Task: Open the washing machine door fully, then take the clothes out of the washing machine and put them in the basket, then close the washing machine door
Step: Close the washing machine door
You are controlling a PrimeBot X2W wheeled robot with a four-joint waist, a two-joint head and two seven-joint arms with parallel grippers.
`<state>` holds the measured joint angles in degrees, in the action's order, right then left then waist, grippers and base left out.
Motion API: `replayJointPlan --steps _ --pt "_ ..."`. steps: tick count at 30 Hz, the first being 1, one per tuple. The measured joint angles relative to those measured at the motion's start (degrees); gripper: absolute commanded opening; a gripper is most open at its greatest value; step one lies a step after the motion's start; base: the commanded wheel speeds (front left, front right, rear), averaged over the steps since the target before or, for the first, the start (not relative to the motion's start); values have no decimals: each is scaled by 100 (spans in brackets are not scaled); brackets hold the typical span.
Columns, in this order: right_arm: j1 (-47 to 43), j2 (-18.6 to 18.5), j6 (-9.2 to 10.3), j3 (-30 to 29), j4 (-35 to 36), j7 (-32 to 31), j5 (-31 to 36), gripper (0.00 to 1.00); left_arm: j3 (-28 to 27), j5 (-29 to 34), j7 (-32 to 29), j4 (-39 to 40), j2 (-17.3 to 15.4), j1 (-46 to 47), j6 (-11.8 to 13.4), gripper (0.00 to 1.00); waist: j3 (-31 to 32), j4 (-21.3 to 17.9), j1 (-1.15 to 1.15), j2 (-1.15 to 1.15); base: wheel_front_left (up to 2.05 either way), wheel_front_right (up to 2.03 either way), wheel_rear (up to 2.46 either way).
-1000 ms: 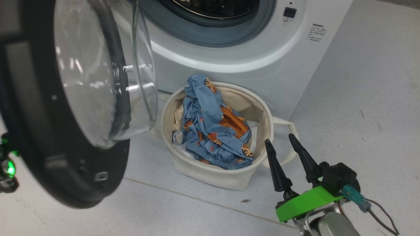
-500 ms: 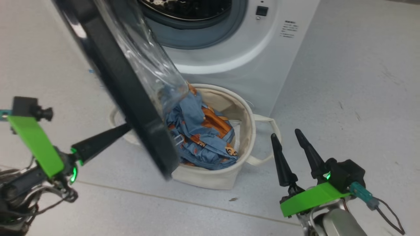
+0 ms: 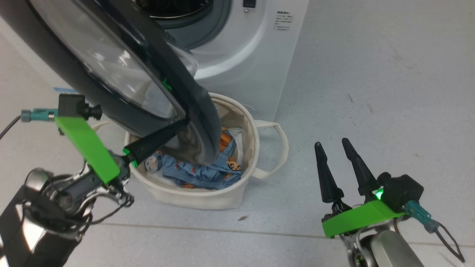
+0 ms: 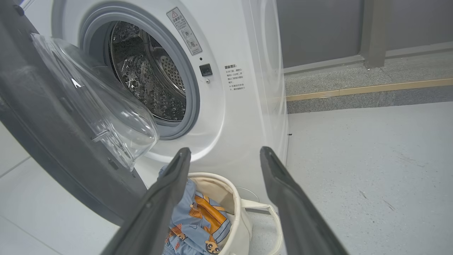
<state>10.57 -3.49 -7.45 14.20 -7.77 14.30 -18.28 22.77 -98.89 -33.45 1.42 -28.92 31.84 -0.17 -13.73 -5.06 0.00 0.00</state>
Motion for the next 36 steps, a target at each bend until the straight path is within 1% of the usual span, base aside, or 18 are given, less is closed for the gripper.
replayJointPlan --steps 5,9,12,13,17,23,24,25,28,31,36 --pt "41 3 0 -11 34 0 -48 100 52 238 283 -489 387 461 -170 0 -119 -207 0 0 0 0 0" --pt "110 10 0 -19 67 0 -101 100 70 249 339 -932 614 824 -277 0 -215 -358 0 0 0 0 0" --pt "111 12 0 -25 74 0 -109 100 62 249 345 -1152 668 933 -300 0 -250 -437 0 0 0 0 0" --pt "112 15 0 -49 77 0 -152 100 38 249 391 -1350 702 1000 -377 0 -279 -510 0 0 0 0 0" --pt "113 15 0 -85 75 0 -152 100 -46 238 438 -1711 795 1101 -494 0 -302 -590 0 0 0 0 0" --pt "112 19 0 -170 87 0 -192 100 -138 186 400 -1801 788 1075 -611 0 -218 -490 0 0 0 0 0" --pt "112 21 0 -167 93 0 -192 100 -151 256 488 -1746 758 1038 -642 0 -192 -455 0 0 0 0 0" --pt "110 21 0 -167 127 0 -192 100 -160 477 698 -1639 708 988 -648 0 -164 -416 0 0 0 0 0" --pt "108 21 0 -163 318 0 -247 100 -112 1414 1332 -1234 425 759 -680 0 -71 -293 0 0 0 0 0" --pt "86 21 0 -82 409 0 -265 100 100 2270 2037 -794 196 366 -691 0 40 -148 0 0 0 0 0" --pt "19 21 0 86 438 0 -245 100 376 3277 3184 -491 -29 -371 -691 0 245 139 0 0 0 0 0"
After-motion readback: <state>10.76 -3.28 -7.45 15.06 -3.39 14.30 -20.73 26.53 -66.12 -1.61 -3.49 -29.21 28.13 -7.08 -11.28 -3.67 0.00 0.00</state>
